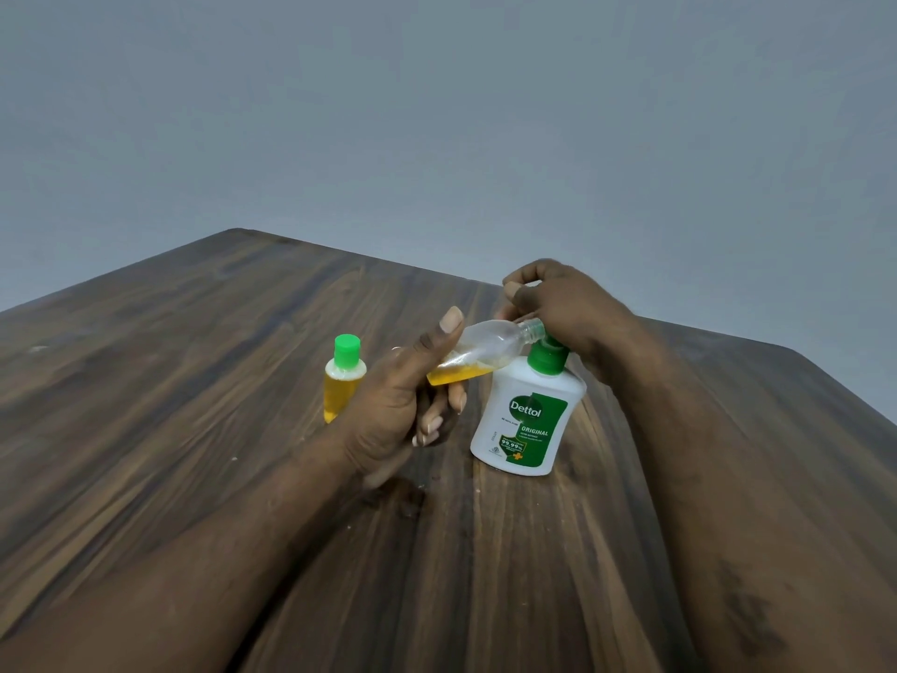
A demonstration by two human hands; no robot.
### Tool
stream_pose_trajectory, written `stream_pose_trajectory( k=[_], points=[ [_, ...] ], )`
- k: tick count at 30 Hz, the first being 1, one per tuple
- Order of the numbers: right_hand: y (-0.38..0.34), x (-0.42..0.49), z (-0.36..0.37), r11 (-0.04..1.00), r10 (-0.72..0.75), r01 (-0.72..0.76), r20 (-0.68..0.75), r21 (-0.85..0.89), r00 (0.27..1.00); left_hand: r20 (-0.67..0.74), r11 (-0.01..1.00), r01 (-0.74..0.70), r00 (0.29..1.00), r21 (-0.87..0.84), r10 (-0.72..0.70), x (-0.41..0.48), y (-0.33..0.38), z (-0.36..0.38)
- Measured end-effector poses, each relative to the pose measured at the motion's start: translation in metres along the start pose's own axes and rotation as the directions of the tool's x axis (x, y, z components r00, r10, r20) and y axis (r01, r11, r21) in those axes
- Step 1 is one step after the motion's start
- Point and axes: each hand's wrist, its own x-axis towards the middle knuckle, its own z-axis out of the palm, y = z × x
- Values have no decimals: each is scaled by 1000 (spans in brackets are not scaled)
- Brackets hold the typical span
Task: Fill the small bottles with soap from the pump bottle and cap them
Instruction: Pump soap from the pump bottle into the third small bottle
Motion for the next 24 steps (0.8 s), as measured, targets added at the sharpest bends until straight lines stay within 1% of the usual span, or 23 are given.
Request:
stream_pose_trajectory(
  k=[3,6,11,15,18,20,22,24],
  points=[
    [1,2,4,999,21,-21,17,-32,1000,-3,1000,2,1000,-1,-2,0,0,-1],
    [2,1,3,1000,10,-10,-1,-3,1000,-8,1000,-4,1000,-7,4,0,0,-1],
    [-5,-4,-3,997,-65,66,-43,37,997,21,1000,-9,1000,-18,10,0,-1,1],
    [-10,-5,-11,989,-131,138,-123,52,984,53,999,-21,998,-32,23,0,-2,-1],
    [-10,-3,-9,986,-124,145,-202,89,972,49,999,-20,999,-33,21,0,-1,0],
    [-7,-2,-5,991,-97,111,-162,78,982,24,1000,-9,1000,-16,10,-1,0,2],
    [-4,-2,-2,997,-56,59,-70,41,996,6,1000,-2,1000,0,2,-1,1,3],
    [-2,-2,0,1000,-23,23,-10,-7,1000,3,1000,1,1000,0,-1,-2,2,2]
  ],
)
